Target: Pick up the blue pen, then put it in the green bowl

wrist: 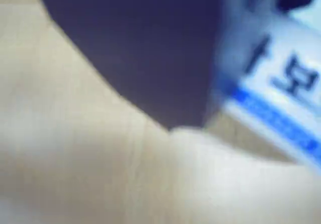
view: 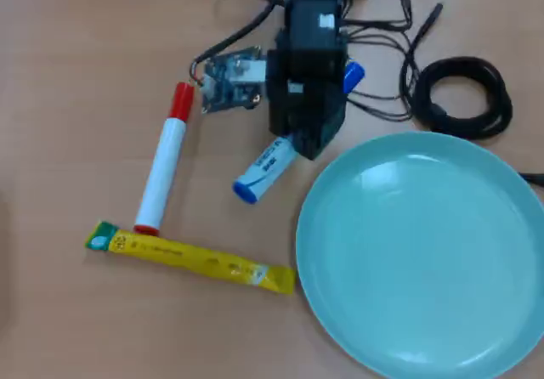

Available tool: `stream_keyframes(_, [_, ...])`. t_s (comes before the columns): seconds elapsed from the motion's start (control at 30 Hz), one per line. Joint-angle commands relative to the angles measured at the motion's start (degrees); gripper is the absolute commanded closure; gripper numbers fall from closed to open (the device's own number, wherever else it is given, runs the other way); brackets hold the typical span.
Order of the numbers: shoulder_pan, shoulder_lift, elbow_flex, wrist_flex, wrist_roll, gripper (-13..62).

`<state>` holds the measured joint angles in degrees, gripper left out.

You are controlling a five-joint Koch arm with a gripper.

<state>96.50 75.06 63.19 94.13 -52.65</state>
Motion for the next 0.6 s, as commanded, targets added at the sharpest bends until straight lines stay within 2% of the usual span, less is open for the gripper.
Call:
stream_keyframes(0.0, [-0.97,6.68,-7.56,4.39,9.32,56.5])
stream_keyframes(0.37, [-4.13,9.93,-14.59,4.39,40.43,56.4])
stream_keyframes(0.57, [-6.59,13.45,-13.80,3.69,45.62,56.4])
